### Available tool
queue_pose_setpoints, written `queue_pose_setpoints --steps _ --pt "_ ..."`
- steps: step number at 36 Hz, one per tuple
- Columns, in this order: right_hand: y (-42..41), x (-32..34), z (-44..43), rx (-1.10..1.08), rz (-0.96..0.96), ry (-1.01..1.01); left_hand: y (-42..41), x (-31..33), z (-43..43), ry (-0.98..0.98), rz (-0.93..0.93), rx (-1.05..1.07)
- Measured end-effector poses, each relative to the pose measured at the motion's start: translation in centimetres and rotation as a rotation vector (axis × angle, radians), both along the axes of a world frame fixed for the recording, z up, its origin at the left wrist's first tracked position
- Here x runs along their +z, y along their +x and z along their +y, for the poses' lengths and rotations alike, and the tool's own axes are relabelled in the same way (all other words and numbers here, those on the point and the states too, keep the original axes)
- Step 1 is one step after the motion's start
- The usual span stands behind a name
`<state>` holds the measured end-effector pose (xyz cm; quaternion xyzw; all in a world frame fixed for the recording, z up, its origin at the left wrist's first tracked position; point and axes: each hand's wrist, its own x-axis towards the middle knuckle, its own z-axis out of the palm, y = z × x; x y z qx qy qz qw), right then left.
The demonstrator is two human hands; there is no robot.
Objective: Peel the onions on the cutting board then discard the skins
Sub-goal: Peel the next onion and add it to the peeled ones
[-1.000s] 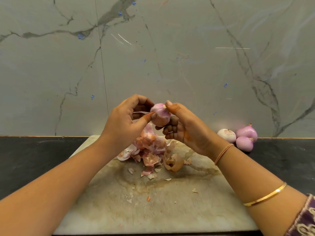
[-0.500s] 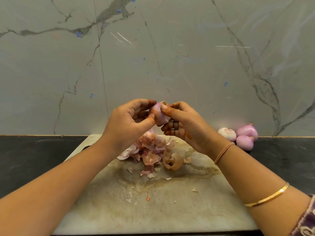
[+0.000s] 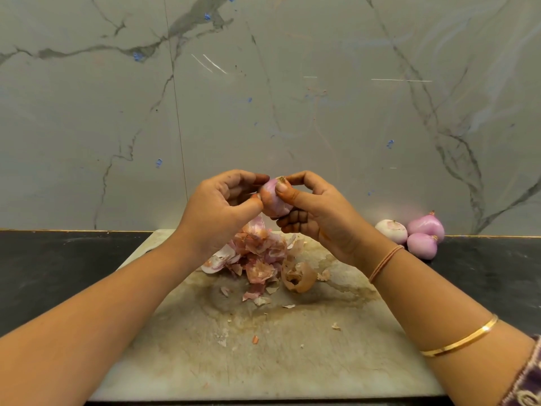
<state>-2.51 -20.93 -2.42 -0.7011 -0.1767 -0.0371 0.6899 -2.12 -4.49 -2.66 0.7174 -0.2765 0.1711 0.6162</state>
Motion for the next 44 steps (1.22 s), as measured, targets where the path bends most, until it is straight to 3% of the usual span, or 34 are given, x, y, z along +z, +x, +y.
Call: queue_pose_setpoints --steps 21,33,40,44 --pt "0.06 -0.09 0.02 -0.017 -0.011 -0.032 0.09 -0.05 -0.16 0.002 0.041 -0.032" --pt "-0.01 -0.12 0.19 0.011 -0.006 -0.004 0.63 -0.44 0.01 0.046 -0.108 0.112" --pt "0.25 -0.12 -0.10 -0.053 -0.016 -0.009 0.53 -0.37 0.24 -0.022 -0.081 0.123" --pt "0.28 -0.15 -0.01 -0.055 -0.019 0.002 0.46 -0.42 0.13 0.056 -0.168 0.141"
